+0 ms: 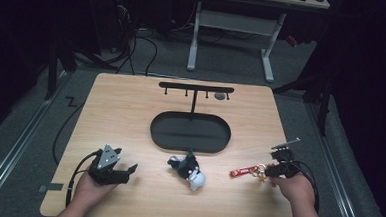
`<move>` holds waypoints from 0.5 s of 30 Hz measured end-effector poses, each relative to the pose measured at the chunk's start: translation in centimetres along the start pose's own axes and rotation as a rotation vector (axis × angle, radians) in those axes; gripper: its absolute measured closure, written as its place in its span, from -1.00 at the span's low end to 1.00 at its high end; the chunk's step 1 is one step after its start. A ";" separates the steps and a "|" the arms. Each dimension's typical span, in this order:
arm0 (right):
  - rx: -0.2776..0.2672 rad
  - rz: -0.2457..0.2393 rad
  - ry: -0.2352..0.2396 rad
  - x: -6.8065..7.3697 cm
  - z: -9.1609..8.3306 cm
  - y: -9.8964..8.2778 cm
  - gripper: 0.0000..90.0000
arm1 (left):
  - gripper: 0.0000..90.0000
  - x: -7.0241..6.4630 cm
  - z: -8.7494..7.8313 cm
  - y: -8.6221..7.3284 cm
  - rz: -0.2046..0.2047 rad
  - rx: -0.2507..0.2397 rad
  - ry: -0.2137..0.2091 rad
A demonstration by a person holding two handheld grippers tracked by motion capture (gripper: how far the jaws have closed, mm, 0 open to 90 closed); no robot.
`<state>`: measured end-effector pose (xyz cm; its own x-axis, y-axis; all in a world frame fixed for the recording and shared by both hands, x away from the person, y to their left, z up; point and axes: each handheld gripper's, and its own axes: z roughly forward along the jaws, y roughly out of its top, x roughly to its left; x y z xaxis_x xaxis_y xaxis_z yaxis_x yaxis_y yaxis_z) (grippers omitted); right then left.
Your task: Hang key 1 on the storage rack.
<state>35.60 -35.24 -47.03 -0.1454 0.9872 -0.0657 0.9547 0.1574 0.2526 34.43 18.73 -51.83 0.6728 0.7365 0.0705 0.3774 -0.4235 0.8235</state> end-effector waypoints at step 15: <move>0.022 0.004 -0.029 -0.5 1.0 0.0 0.15 | -0.57 0.1 0.0 0.1 0.023 0.007 0.007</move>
<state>35.93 -35.73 -47.96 -0.1345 0.9865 -0.0930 0.9608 0.1528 0.2314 34.54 18.76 -51.81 0.6770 0.7301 0.0931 0.3666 -0.4442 0.8175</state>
